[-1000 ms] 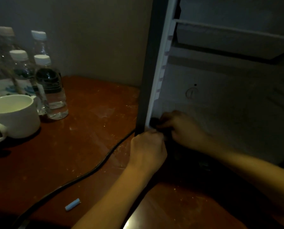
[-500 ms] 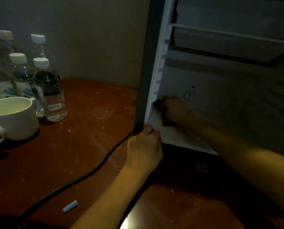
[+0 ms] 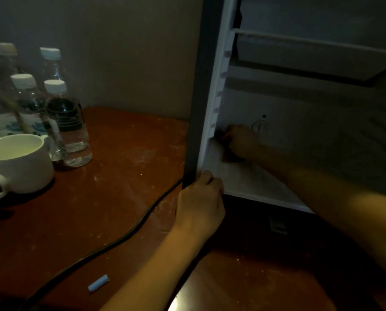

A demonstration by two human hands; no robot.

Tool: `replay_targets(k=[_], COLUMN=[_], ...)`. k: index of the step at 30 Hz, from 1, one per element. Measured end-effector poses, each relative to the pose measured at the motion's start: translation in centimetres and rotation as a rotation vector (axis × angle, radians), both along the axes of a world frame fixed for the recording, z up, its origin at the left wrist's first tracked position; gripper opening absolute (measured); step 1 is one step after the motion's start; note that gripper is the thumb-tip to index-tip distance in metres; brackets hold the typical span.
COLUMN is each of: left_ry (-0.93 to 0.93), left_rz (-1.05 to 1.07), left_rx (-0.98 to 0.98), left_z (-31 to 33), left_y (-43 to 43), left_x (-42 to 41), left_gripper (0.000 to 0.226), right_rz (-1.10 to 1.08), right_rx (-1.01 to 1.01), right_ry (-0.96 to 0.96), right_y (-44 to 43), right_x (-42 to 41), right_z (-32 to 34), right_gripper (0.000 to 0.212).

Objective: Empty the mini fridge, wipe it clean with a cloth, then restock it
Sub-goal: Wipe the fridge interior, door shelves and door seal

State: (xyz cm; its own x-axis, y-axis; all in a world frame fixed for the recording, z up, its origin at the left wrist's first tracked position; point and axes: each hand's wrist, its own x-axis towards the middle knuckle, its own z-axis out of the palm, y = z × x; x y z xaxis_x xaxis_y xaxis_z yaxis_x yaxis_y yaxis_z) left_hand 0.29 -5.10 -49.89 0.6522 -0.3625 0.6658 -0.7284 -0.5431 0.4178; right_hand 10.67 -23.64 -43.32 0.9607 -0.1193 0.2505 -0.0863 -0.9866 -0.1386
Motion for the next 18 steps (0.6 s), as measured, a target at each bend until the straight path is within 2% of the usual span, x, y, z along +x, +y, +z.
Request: replay_targets(k=[2,4,8,11,15,18], left_ry=[0.015,0.036,0.056,0.101,0.074,0.04], left_rz=[-0.005,-0.002,-0.018,0.001,-0.02,-0.019], left_rx=[-0.007,-0.001,0.032,0.088,0.046,0.051], left_z=[0.1,0.4,0.8,0.9,0.6,0.1], left_y=[0.1,0.2,0.1,0.0,0.0,-0.3], left_x=[-0.1,-0.2,-0.5,-0.4,-0.3,0.1], left_gripper=[0.027,0.02,0.013,0.016,0.013,0.009], right_rz=[-0.061,-0.033,0.201,0.342,0.28,0.084], right_rx=[-0.032,-0.047,-0.034,-0.007,0.074,0.095], right_ry=[0.005,0.006,-0.03,-0.062,-0.049,-0.016], right_y=[-0.3,0.0,1.8,2.4,1.2,-1.0], right_x=[1.3,-0.3,-9.3,-13.9,-9.6,-3.4], right_z=[0.3,0.0,-1.0,-1.4,-1.4,-0.8], right_gripper=[0.024,0.025,0.039,0.037,0.036,0.027])
